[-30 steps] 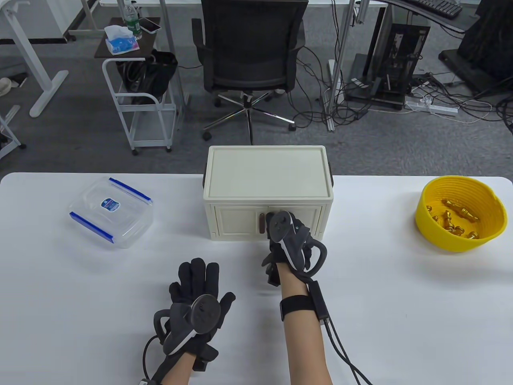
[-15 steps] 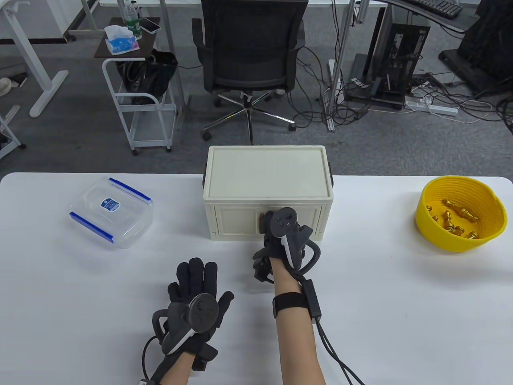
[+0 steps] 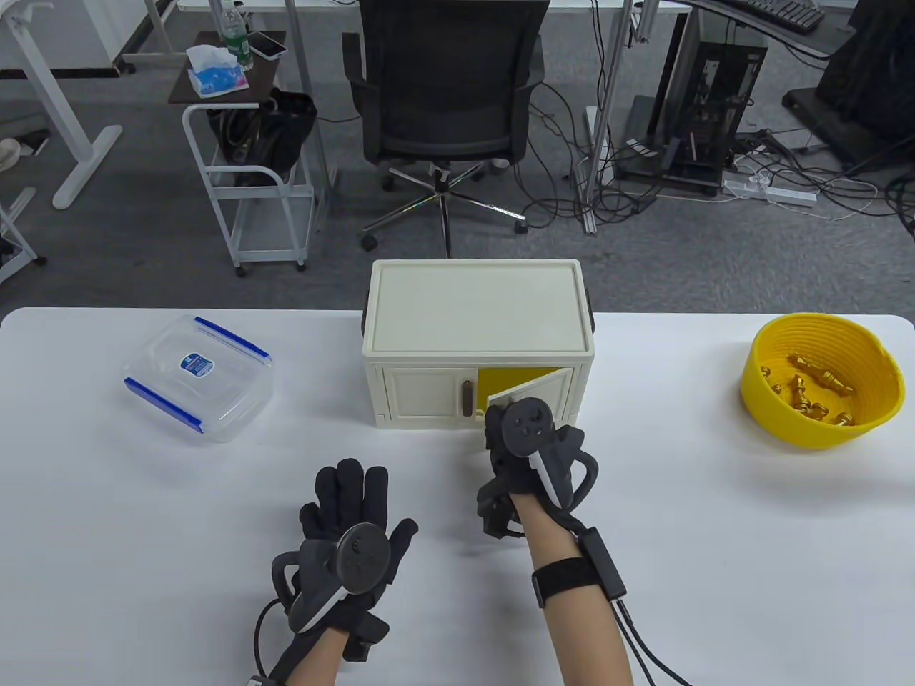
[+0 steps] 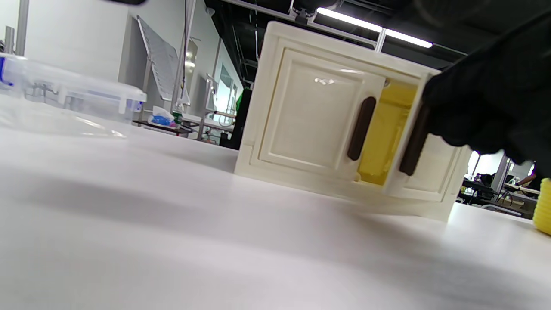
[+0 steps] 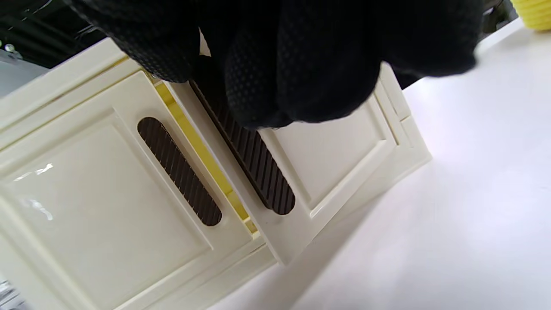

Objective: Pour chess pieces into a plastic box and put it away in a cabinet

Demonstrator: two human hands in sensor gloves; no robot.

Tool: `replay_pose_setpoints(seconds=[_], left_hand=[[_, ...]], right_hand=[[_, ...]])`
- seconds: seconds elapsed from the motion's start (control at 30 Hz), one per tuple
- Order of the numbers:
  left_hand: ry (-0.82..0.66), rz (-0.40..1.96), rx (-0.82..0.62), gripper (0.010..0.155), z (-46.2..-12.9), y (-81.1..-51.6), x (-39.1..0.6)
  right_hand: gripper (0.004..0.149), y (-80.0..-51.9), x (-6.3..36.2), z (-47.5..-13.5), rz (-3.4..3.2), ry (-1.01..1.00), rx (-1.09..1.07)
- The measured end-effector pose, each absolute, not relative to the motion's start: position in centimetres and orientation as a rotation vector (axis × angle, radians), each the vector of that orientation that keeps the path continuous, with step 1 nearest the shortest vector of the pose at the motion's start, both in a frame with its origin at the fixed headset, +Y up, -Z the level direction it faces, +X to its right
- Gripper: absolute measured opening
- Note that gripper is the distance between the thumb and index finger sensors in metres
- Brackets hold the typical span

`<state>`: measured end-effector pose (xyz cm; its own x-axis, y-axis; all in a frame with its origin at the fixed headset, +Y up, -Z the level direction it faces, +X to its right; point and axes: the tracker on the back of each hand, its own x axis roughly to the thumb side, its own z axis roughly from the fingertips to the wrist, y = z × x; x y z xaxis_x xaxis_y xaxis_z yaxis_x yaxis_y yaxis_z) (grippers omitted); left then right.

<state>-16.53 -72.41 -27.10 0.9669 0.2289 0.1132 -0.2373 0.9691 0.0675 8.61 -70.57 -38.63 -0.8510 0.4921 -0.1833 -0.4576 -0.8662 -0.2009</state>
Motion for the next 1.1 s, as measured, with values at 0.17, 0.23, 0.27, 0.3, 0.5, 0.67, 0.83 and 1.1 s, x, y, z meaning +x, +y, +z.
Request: replay_pose_setpoints(seconds=[0.17, 0.23, 0.27, 0.3, 0.5, 0.67, 0.83, 1.1], left_hand=[[-0.097, 0.240, 0.081, 0.074, -27.1, -72.4, -16.6], [-0.096, 0.238, 0.079, 0.074, -27.1, -72.4, -16.6], [-0.096, 0.237, 0.078, 0.074, -27.0, -72.4, -16.6], [-0.097, 0.237, 0.076, 0.075, -27.0, -72.4, -16.6], [-0.103, 0.234, 0.073, 0.075, -27.0, -72.4, -16.5], [-0.105, 0.244, 0.065, 0.075, -27.0, -72.5, -16.5], [-0.103, 0.250, 0.063, 0.075, -27.1, -72.5, -16.6], [-0.101, 0.245, 0.055, 0.074, -27.1, -72.5, -16.6]], right_hand=[[0.046, -70.3, 11.2, -36.8, 2.636, -0.136, -0.213], [0.046, -70.3, 12.3, -36.2, 2.635, -0.108, -0.181], [0.046, -70.3, 12.8, -36.0, 2.634, -0.099, -0.171], [0.046, -70.2, 13.4, -35.8, 2.632, -0.094, -0.167], [0.045, -70.2, 16.5, -35.1, 2.594, -0.008, -0.158], [0.045, -70.6, 19.1, -35.0, 2.515, 0.042, -0.154], [0.045, -71.2, 21.1, -35.2, 2.426, 0.081, -0.159], [0.045, -71.6, 22.0, -35.2, 2.374, 0.095, -0.169]])
